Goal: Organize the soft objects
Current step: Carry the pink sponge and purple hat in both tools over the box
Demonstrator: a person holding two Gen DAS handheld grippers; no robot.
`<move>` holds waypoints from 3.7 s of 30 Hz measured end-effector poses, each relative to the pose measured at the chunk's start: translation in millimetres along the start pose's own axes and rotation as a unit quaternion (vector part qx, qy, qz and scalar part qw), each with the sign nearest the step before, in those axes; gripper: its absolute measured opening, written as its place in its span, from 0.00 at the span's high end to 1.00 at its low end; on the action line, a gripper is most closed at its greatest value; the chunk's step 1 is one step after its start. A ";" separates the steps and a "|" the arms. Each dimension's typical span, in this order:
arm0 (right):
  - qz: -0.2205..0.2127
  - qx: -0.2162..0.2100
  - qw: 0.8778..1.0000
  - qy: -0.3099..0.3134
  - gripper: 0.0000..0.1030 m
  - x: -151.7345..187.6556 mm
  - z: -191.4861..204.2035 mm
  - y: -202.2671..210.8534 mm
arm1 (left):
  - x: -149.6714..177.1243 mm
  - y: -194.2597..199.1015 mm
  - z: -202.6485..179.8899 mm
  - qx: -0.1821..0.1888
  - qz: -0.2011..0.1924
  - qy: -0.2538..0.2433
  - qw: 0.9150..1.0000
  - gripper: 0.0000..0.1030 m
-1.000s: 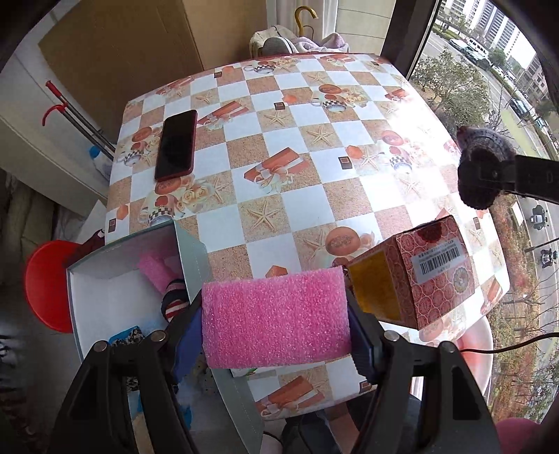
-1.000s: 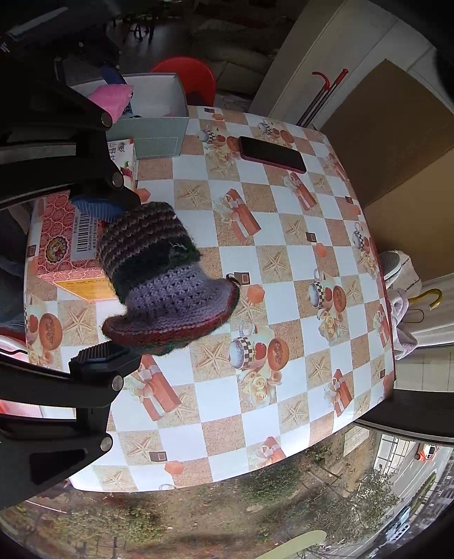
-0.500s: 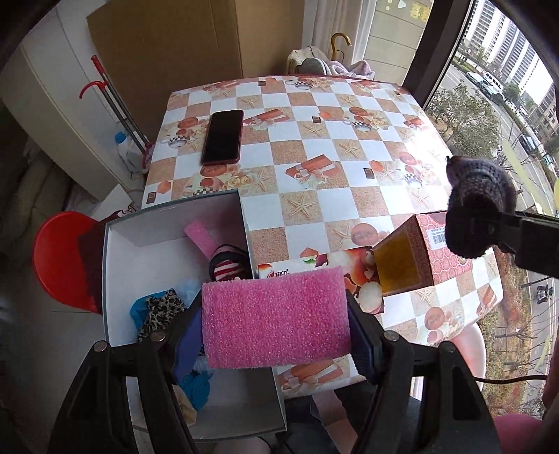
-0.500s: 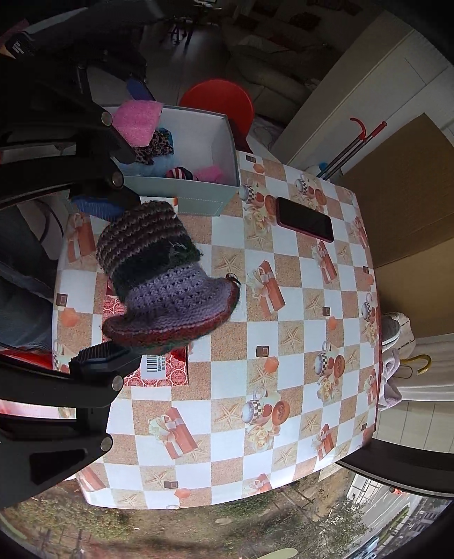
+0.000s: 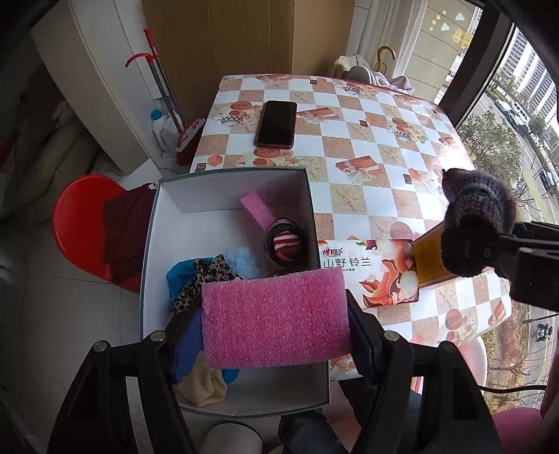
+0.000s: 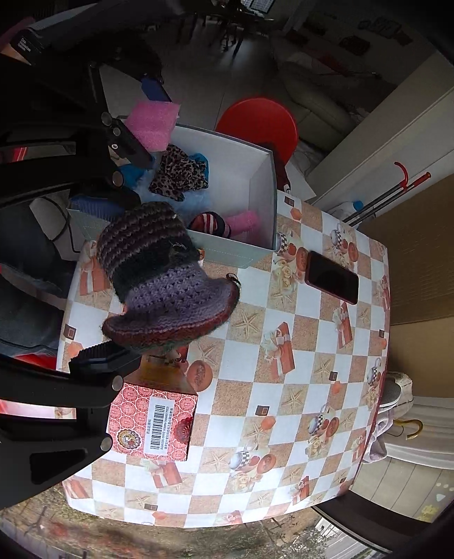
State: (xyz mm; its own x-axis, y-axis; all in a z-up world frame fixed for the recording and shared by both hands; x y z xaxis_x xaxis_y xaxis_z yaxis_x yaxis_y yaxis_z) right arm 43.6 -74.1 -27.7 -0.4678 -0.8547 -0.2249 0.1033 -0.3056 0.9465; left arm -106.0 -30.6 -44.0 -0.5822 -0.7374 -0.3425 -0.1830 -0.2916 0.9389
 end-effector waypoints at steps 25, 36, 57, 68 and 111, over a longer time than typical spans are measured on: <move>0.033 -0.004 0.995 0.095 0.42 -4.5 65.6 -26.9 | 24.6 -4.2 48.1 -0.018 0.016 0.074 0.997 0.28; 0.050 -0.005 0.990 0.131 0.42 1.3 87.4 -37.7 | 36.3 -10.8 63.4 -0.024 0.031 0.099 0.994 0.28; 0.067 -0.013 0.986 0.151 0.42 6.5 101.7 -47.8 | 43.4 -20.3 69.0 -0.028 0.052 0.109 0.992 0.28; 0.072 -0.011 0.986 0.151 0.42 -7.1 107.7 -59.6 | 32.6 -31.6 72.4 -0.033 0.061 0.105 0.992 0.28; 0.099 -0.005 0.985 0.144 0.42 -29.5 114.9 -96.1 | 20.0 -70.5 81.5 -0.025 0.106 0.117 0.987 0.28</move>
State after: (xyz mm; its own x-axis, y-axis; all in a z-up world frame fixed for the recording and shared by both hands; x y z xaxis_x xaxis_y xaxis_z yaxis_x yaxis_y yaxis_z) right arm -53.4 28.6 -85.5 -0.1696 -0.9810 -0.0946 0.1766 -0.1247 0.9763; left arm -169.3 24.9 -114.2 -0.4031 -0.9038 -0.1436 -0.0347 -0.1417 0.9893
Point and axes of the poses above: each gripper's, at about its wrist camera, not at the fingertips, and y roughly against the way its jaws point, z to its left, x to its underside, the point moved 5 cm from there along -y, roughly the way its jaws point, and after that the axes turned 6 degrees about -y, right-handed, at the moved point
